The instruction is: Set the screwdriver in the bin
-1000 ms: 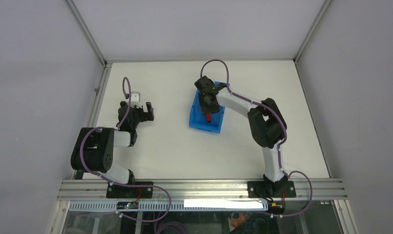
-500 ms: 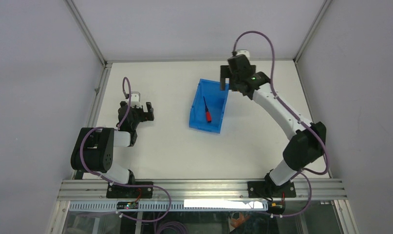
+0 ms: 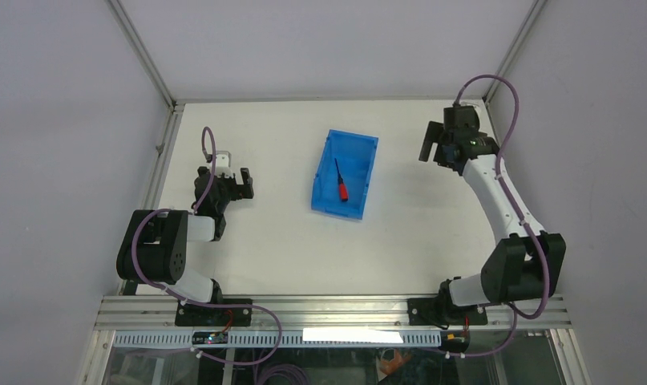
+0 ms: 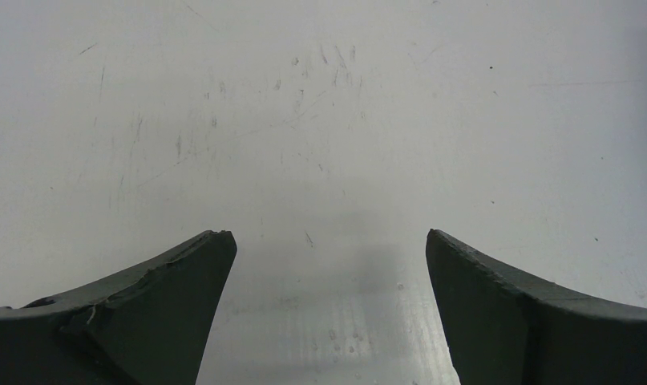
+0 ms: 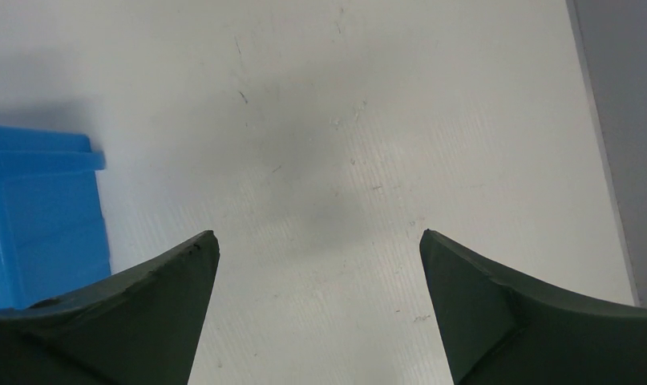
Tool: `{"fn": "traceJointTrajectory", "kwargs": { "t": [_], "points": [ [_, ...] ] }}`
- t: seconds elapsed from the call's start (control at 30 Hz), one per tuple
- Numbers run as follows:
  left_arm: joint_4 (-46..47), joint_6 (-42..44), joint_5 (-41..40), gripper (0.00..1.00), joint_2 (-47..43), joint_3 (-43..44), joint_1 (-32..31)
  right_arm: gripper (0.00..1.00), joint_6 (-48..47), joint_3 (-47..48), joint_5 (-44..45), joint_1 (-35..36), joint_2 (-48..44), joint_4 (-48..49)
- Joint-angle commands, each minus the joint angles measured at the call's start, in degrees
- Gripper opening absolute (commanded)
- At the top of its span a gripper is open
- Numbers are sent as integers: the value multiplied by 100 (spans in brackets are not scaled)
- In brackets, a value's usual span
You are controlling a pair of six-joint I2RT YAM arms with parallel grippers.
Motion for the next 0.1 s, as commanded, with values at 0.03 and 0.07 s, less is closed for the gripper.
{"fn": "traceJointTrajectory", "kwargs": {
  "t": [0.03,0.07],
  "points": [
    [167,-109,51,99,-170,-3,-15,99,-149,-420,-165,-45,-515,350],
    [167,-109,51,99,-170,-3,-12,99,-164,-462,-173,-46,-571,400]
  ]
}}
